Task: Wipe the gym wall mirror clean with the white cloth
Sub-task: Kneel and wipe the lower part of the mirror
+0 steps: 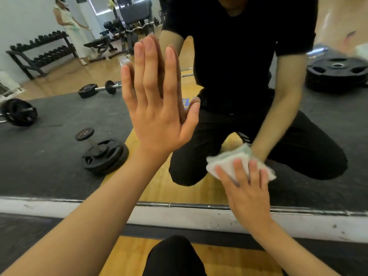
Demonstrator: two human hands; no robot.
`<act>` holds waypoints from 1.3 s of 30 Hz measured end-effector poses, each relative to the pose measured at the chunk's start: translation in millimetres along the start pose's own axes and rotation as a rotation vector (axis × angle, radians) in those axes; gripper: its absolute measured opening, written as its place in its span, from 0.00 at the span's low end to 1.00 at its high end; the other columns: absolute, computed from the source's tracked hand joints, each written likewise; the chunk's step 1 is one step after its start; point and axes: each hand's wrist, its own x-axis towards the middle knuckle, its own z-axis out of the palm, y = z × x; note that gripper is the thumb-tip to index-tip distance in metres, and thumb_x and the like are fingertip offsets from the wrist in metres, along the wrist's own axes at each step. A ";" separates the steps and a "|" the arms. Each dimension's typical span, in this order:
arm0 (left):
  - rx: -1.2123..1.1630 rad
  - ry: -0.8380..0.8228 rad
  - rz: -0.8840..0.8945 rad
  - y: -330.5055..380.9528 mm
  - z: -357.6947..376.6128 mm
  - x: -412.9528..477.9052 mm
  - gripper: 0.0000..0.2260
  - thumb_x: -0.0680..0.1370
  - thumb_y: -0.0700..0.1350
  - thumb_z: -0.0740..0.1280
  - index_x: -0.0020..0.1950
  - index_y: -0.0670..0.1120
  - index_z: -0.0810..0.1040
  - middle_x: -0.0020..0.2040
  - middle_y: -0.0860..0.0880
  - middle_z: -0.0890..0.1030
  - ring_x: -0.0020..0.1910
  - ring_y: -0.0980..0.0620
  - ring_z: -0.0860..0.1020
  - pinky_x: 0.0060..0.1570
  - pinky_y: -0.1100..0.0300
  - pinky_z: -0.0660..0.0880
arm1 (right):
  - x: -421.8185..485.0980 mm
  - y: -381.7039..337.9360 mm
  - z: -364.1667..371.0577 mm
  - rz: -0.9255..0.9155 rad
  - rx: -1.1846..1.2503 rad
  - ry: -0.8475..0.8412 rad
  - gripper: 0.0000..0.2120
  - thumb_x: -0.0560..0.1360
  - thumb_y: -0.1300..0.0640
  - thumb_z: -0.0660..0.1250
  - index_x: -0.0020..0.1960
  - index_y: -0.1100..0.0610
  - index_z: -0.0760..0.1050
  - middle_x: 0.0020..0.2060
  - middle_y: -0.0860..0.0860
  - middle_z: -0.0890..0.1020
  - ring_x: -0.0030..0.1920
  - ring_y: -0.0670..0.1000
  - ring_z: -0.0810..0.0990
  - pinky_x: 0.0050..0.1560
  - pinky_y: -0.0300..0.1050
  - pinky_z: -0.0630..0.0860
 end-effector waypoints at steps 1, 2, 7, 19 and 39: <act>-0.002 0.004 -0.001 0.0 0.3 0.1 0.33 0.79 0.56 0.62 0.78 0.37 0.64 0.74 0.26 0.69 0.76 0.30 0.63 0.79 0.35 0.56 | -20.4 4.1 5.0 -0.058 -0.040 -0.073 0.47 0.74 0.59 0.71 0.86 0.46 0.50 0.81 0.56 0.55 0.79 0.64 0.53 0.79 0.62 0.51; -0.006 0.004 -0.003 0.5 0.5 -0.5 0.33 0.79 0.56 0.62 0.78 0.37 0.64 0.74 0.26 0.69 0.76 0.30 0.64 0.79 0.35 0.56 | -30.3 7.6 5.8 -0.094 -0.060 -0.114 0.49 0.72 0.60 0.72 0.86 0.46 0.50 0.80 0.56 0.56 0.78 0.63 0.54 0.78 0.62 0.53; 0.003 0.018 -0.010 -0.3 1.4 0.4 0.35 0.77 0.56 0.63 0.78 0.36 0.64 0.74 0.25 0.69 0.76 0.29 0.65 0.79 0.35 0.57 | 49.1 -5.2 -26.9 -0.009 0.142 0.074 0.40 0.80 0.59 0.68 0.85 0.45 0.52 0.82 0.55 0.52 0.82 0.63 0.48 0.82 0.60 0.43; 0.011 0.032 -0.013 -0.6 3.6 0.2 0.34 0.77 0.56 0.63 0.77 0.37 0.64 0.73 0.26 0.70 0.75 0.29 0.65 0.79 0.36 0.57 | -83.9 8.5 14.9 -0.029 0.057 -0.325 0.64 0.65 0.67 0.82 0.86 0.44 0.45 0.80 0.56 0.58 0.79 0.66 0.56 0.82 0.59 0.44; 0.018 0.028 -0.026 -0.3 -0.7 1.0 0.33 0.81 0.59 0.58 0.78 0.37 0.65 0.73 0.25 0.70 0.75 0.34 0.61 0.75 0.31 0.59 | -92.3 133.4 -8.0 -0.508 -0.229 -0.478 0.69 0.53 0.73 0.80 0.86 0.50 0.51 0.86 0.52 0.50 0.85 0.56 0.45 0.84 0.56 0.39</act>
